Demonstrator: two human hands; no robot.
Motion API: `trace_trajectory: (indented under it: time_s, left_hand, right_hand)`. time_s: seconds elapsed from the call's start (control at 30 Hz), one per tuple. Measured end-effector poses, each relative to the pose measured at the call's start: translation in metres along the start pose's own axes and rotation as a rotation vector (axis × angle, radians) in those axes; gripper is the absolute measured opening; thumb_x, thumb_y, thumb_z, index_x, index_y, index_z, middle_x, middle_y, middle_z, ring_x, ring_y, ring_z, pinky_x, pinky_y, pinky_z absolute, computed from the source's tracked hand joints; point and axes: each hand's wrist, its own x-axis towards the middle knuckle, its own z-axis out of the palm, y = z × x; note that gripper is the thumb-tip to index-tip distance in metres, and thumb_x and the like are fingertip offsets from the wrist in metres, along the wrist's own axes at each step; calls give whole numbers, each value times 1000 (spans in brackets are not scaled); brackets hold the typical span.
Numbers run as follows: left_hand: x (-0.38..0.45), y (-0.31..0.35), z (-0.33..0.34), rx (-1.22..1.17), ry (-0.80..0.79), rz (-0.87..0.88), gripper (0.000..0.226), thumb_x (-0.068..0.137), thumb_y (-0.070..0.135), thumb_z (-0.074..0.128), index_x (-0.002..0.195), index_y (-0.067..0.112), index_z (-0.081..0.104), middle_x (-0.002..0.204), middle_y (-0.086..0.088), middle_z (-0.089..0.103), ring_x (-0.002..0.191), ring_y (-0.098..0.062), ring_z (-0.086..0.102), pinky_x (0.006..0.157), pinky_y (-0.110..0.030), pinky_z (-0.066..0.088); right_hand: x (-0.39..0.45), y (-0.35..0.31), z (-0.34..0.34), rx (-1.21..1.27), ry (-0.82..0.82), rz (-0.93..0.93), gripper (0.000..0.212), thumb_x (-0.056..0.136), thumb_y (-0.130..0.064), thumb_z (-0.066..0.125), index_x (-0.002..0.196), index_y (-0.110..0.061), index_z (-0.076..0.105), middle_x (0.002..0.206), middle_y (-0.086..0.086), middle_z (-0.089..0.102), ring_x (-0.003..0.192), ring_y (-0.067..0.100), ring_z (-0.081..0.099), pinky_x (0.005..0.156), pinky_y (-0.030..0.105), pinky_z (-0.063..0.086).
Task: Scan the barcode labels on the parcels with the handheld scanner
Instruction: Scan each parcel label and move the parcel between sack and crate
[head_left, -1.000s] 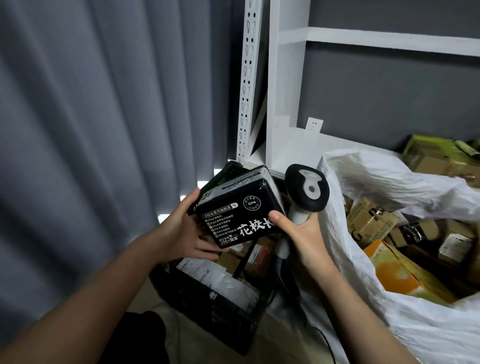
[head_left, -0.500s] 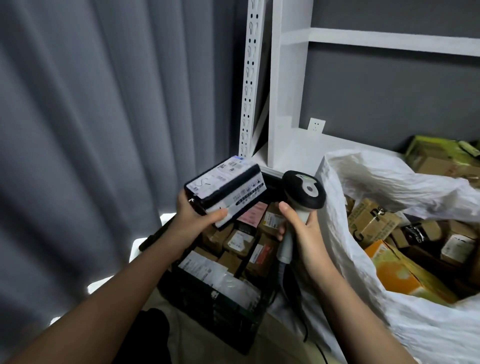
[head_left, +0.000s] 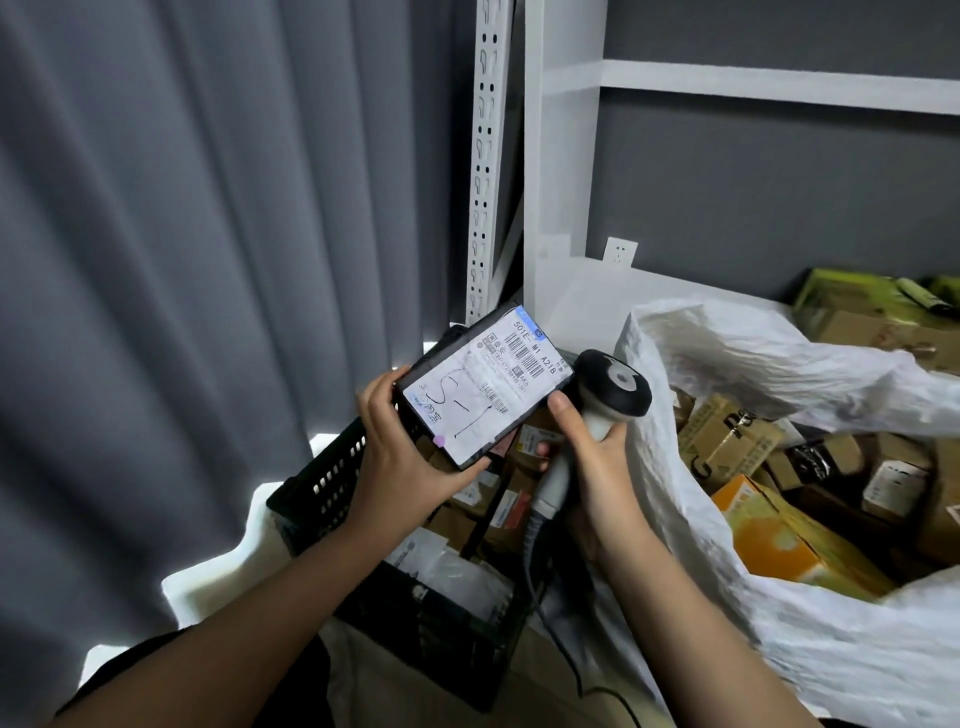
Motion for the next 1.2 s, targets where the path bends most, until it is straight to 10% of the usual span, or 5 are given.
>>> trace_trajectory:
  time_s: [0.13,0.4,0.77,0.97,1.2]
  left_hand:
    - [-5,-2,7,-71,-49,-70,101,52,46,82,132,32,22,138,-5,26,129,-23,43,103,-40,47]
    - [-18,-5,10,-146,-168,-198,96,55,49,80,129,37,20,139,-8,31,129,-19,44,102,-40,47]
    - [13,-22,-22,-555,-727,-845,99,55,36,88,140,23,40,126,0,64,110,-20,65,93,-43,53]
    - [14,-25,-9,-626,-431,-996,53,83,10,71,131,10,50,123,-8,65,107,-22,66,86,-33,57]
    - [19,-35,10,-530,-113,-1007,68,71,16,84,125,17,42,116,-2,64,103,-17,64,92,-39,53]
  right_hand:
    - [2,1,2,37,68,-14,96,60,-42,89,140,-23,40,127,4,67,113,23,64,103,52,46]
    - [7,4,5,135,84,77,73,77,-15,82,137,-11,41,98,11,67,58,11,56,52,25,50]
    - [2,-10,-1,-132,-77,59,39,81,-4,74,115,-12,56,86,9,68,53,7,54,50,22,45]
    - [-5,-20,-2,-219,-68,36,12,88,-6,65,87,-16,57,56,5,50,43,15,41,45,27,34]
    - [-27,-21,2,-304,-310,89,27,76,-24,65,65,-7,47,42,7,43,38,21,32,43,29,29]
